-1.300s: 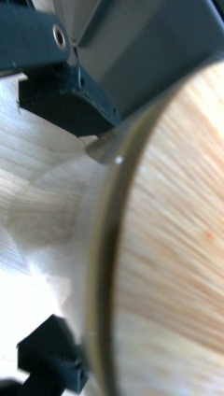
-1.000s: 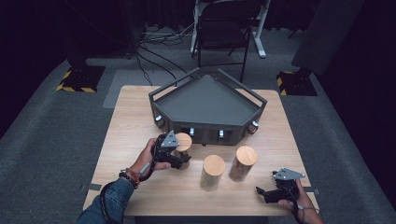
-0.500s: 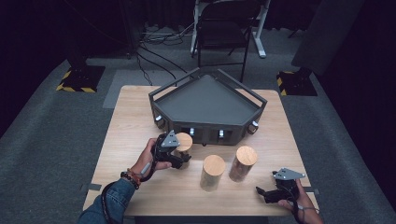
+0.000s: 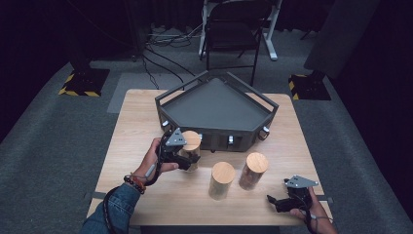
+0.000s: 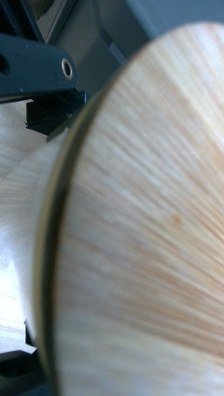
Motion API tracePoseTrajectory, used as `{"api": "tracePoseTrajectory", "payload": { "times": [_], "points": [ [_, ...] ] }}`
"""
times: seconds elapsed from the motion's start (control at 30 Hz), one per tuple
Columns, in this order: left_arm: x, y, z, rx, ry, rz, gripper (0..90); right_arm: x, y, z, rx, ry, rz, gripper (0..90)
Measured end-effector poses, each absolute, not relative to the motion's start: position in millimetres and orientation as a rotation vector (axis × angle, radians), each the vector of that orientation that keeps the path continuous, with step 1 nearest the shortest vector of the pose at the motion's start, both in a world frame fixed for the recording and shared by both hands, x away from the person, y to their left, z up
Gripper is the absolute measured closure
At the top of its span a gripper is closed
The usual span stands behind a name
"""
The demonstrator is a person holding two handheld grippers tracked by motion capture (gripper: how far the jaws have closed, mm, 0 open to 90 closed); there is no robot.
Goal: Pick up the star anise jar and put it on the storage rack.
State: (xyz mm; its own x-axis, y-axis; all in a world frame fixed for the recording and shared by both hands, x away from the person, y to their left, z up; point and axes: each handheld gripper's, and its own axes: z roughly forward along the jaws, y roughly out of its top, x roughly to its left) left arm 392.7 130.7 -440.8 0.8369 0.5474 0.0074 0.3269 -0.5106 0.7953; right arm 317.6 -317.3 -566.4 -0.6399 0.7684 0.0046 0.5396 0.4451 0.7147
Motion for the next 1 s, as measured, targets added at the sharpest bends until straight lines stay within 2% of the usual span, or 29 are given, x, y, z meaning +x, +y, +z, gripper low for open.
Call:
{"api": "tracePoseTrajectory", "payload": {
  "times": [0.57, 1.0],
  "points": [
    [399.6, 131.0, -373.0, 2.089, 0.625, 0.354, 24.6, 317.6, -317.3, -566.4, 1.118, 2.380, 1.004, 0.0],
    [417.6, 119.9, -336.5, 2.086, 0.622, 0.387, 24.6, 317.6, -317.3, -566.4, 1.119, 2.380, 1.004, 0.0]
  ]
}}
